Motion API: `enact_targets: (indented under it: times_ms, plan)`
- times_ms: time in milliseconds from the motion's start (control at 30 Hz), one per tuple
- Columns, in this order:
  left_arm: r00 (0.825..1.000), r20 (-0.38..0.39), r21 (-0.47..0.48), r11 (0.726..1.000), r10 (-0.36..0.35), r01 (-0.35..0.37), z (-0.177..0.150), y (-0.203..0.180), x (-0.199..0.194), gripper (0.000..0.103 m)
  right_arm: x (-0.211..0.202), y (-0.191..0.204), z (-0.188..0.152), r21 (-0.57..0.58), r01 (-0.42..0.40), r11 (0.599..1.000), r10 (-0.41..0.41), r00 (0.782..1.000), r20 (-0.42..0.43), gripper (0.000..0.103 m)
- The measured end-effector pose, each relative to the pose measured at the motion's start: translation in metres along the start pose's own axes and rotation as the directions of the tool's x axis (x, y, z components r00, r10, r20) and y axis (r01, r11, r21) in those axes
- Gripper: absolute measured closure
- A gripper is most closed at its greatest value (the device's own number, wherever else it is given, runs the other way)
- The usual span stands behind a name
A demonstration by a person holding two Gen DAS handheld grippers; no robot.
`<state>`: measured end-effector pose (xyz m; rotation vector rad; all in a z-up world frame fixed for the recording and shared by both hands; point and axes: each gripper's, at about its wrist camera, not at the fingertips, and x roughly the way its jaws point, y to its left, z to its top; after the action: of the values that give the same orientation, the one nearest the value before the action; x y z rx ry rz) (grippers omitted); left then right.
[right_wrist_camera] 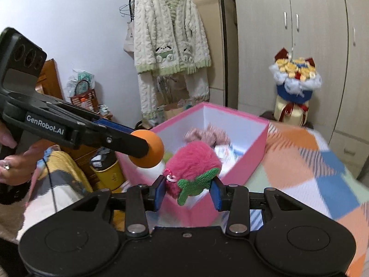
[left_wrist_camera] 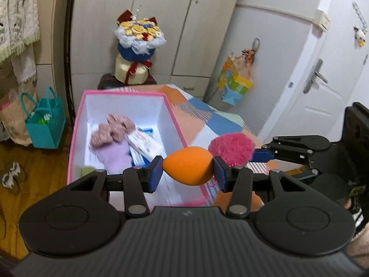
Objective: Organize soft objects
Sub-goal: 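Carry the orange sponge with the left tool while the right tool carries the strawberry plush over the box, then open the left tool to drop the sponge while the right tool releases the strawberry plush into the box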
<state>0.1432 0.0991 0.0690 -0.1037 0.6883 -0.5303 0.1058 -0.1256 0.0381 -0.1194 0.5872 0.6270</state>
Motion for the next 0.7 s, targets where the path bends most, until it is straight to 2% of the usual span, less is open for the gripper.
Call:
enact_targets:
  times_ms: [167, 300, 433, 533, 700]
  plan:
    - [1.000, -0.010, -0.019, 1.000, 0.013, -0.013, 0.023, 0.018, 0.031, 0.057, 0.027, -0.012, 0.026, -0.037, 0.021, 0.999, -0.021, 1.000, -0.002, 0.057]
    - [0.998, -0.014, -0.008, 0.999, 0.053, -0.053, 0.038, 0.029, 0.059, 0.057, 0.055, -0.027, 0.043, -0.062, 0.049, 0.997, -0.050, 0.999, -0.006, 0.057]
    - [0.996, 0.003, -0.059, 0.994, 0.093, -0.093, 0.057, 0.049, 0.087, 0.057, 0.090, -0.046, 0.055, -0.097, 0.052, 0.994, -0.054, 0.998, -0.023, 0.057]
    - [0.993, -0.017, -0.109, 0.987, 0.117, -0.118, 0.065, 0.067, 0.109, 0.057, 0.118, -0.063, 0.065, -0.100, 0.028, 0.995, -0.036, 0.997, -0.074, 0.058]
    - [0.986, -0.068, -0.150, 0.976, 0.152, -0.160, 0.070, 0.087, 0.144, 0.057, 0.154, -0.071, 0.070, -0.140, 0.062, 0.988, -0.080, 0.989, -0.126, 0.058]
